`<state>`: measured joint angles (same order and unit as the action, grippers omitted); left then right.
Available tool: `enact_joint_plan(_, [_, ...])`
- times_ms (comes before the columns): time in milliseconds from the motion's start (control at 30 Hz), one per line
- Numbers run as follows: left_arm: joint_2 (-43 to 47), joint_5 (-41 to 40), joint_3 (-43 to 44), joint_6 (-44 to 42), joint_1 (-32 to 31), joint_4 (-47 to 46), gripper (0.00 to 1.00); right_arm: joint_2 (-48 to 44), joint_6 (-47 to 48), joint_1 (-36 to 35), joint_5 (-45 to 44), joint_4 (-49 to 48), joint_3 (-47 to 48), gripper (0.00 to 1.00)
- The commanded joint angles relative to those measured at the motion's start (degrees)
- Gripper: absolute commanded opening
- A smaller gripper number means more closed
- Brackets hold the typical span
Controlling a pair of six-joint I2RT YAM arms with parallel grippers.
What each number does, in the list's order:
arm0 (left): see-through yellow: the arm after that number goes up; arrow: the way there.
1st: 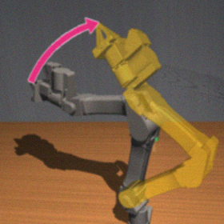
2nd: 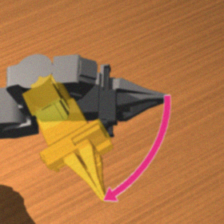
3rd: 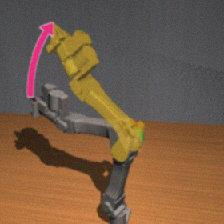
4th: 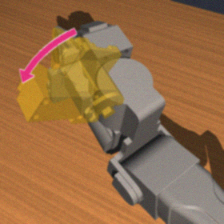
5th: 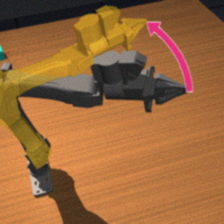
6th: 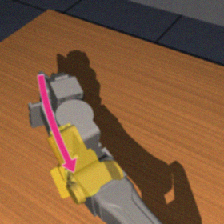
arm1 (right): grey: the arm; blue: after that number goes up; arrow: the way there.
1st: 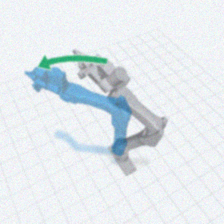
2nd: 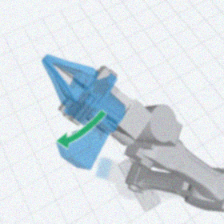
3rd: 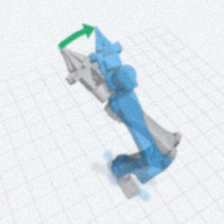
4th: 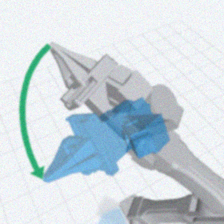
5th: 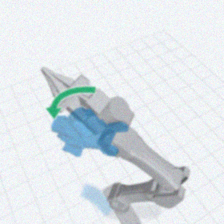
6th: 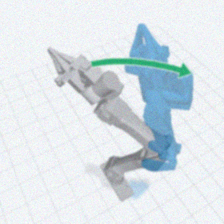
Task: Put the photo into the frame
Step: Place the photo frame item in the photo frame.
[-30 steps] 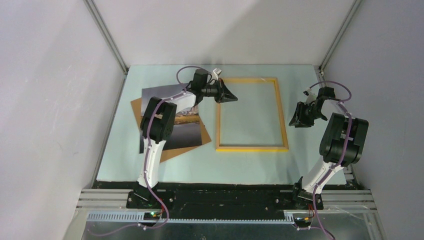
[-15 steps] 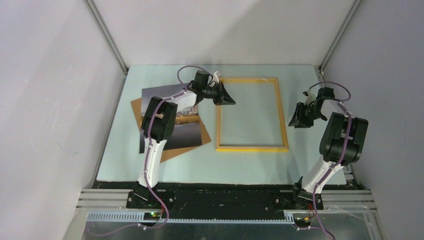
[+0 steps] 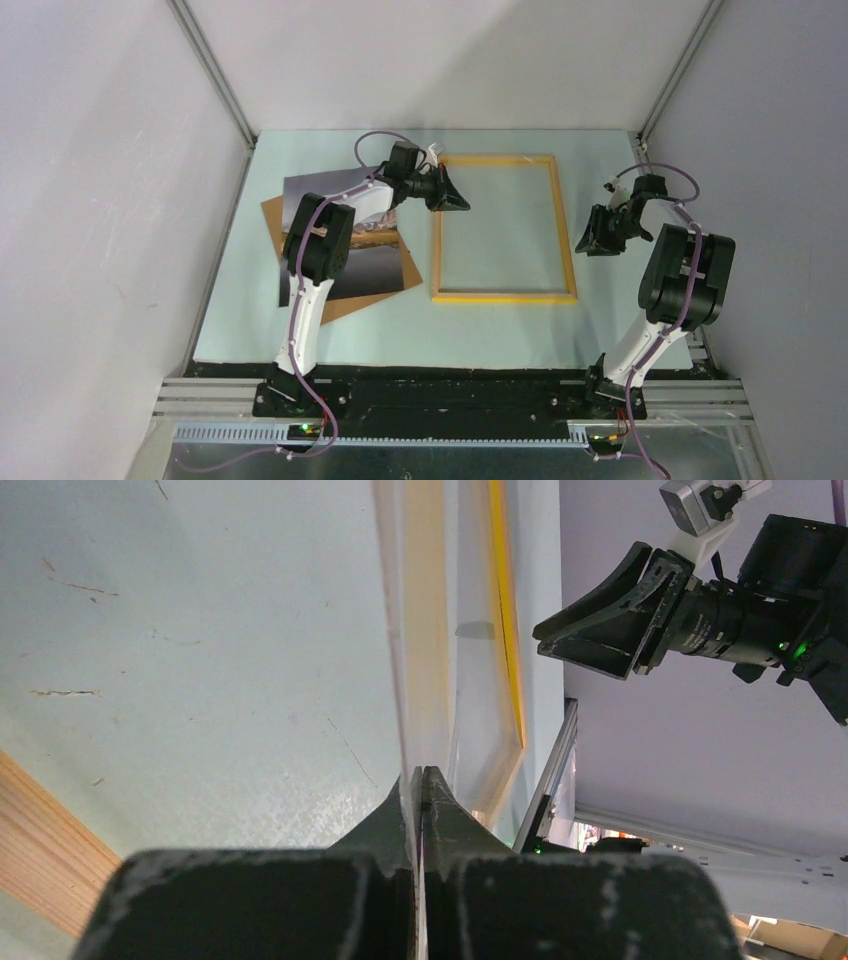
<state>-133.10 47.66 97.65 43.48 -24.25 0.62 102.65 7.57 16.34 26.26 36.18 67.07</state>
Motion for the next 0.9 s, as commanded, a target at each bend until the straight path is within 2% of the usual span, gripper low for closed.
enact_joint_plan(0, [0.03,-0.74,2.24,-0.97,0.05,-1.25,0.0,0.88,0.35,-0.9,1.39,0.14,-0.02,0.41])
enact_joint_plan(867, [0.41,-2.06,-0.46,2.76,0.15,-5.7,0.0,3.98,-1.53,-1.4,6.43,-1.55,2.23,0.42])
